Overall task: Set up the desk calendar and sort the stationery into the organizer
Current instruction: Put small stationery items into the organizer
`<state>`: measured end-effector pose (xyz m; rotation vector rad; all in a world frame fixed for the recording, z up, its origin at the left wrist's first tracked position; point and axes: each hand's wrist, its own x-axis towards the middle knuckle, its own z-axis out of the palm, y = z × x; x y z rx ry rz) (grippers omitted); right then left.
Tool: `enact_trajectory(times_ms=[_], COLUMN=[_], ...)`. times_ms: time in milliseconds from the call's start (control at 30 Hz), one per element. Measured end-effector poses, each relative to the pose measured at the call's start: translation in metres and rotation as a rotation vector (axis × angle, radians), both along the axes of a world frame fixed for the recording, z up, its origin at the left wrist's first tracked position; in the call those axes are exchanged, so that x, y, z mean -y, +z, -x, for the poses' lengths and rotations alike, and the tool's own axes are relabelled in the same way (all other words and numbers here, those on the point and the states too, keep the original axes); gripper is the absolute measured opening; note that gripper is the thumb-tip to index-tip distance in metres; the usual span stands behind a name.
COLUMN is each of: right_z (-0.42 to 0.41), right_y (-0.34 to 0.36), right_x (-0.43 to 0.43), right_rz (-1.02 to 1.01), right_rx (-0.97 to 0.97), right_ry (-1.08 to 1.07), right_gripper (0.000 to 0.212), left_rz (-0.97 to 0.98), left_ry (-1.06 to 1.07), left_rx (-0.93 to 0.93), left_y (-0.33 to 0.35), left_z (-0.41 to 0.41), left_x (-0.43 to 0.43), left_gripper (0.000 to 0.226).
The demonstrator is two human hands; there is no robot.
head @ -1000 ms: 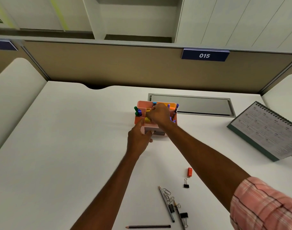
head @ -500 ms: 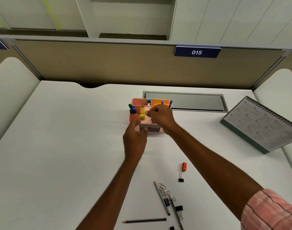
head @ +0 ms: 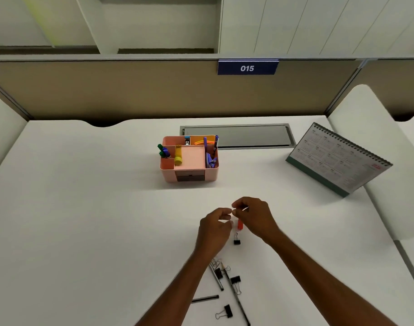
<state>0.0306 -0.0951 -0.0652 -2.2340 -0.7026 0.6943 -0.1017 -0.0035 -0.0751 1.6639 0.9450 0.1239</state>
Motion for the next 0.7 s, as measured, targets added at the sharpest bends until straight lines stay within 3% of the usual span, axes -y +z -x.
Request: enact_trajectory(times_ms=[167, 300, 433, 700], right_z=[-0.002, -0.002, -0.009, -0.014], right_y=[-0.038, -0.049, -0.043, -0.017], right_x=[0.03, 0.035, 0.031, 0.023], right_rz=[0.062, 0.082, 0.11, -0.062], right_rx=[0.176, 0.247, 0.285, -0.132], right_ry=[0.128, 0.239, 0.338, 0.067], right_gripper=[0.04, 0.048, 0.041, 0.02], left_rz=[-0.033, -0.093, -0.06, 0.098], left_ry=[-0.045, -0.058, -0.045, 0.122], left_rx=[-0.106, -0.129, -0.101, 0.026], left_y=[-0.013, -0.015, -0.015, -0.009], left_z=[-0.008, -0.012, -0.015, -0.013], left_x=[0.022, 0.027, 0.03, 0.018], left_gripper=[0.03, 0.028, 0.019, 0.024])
